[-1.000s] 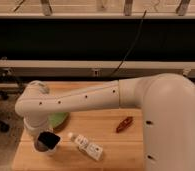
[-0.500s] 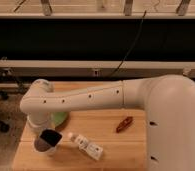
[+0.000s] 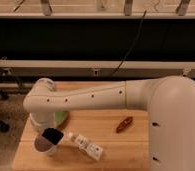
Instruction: Place the eraser in the ceramic cup
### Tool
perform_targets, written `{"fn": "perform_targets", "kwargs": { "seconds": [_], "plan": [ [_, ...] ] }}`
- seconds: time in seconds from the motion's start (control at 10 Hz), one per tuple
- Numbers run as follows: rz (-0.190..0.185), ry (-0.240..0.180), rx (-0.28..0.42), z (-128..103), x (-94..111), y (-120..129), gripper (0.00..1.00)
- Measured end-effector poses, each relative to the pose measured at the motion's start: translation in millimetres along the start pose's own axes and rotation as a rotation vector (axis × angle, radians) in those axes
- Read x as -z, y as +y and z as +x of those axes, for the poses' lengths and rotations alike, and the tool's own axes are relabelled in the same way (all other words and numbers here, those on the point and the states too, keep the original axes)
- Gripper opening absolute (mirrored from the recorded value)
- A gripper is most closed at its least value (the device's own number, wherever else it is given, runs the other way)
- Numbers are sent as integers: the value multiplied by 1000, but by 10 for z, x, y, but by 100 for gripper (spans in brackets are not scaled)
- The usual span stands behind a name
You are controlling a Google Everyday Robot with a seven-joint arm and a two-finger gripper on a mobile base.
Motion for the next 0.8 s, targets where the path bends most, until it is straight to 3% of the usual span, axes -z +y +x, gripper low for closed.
{"fn": "perform_targets", "kwargs": {
  "seconds": [0.1,0.6,0.7,0.8],
  "plan": [
    [-2,0,1,12,2,31,5],
    [8,-39,58,42,32,-164,6],
    [12,-47,65,47,25,-192,10],
    [17,-57,72,52,10,-221,21]
  ]
}}
